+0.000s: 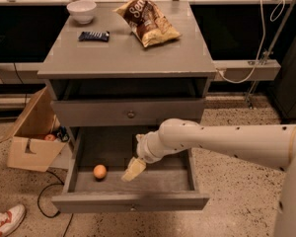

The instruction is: Pick orange from middle drawer and place on counter

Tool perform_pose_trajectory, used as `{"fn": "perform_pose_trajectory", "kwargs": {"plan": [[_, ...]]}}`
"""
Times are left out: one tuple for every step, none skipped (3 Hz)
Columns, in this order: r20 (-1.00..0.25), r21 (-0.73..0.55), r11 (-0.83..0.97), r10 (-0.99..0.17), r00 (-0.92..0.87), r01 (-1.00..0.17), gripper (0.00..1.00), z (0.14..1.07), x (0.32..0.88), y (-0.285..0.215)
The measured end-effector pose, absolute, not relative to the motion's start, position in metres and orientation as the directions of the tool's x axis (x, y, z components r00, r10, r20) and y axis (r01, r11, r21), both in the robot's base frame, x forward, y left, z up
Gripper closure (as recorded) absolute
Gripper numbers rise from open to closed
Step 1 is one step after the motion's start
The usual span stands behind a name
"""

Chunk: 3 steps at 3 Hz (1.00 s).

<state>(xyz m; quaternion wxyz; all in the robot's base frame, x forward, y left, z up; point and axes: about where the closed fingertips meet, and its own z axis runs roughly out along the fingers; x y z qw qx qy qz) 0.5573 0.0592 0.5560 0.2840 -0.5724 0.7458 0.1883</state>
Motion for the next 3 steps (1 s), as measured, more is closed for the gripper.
{"fn": "perform_pose_trajectory", "kwargs": {"plan": [[-0.678,-0.055,0.246,-0.721,-0.145,-0.968,0.0,0.527,0.583,0.079],[-0.71,-0.058,0.214,-0.696,-0.11,-0.975,0.0,0.503,0.598,0.101],[-0.729,-0.052,0.188,-0.678,-0.091,-0.981,0.0,0.475,0.602,0.123]]}}
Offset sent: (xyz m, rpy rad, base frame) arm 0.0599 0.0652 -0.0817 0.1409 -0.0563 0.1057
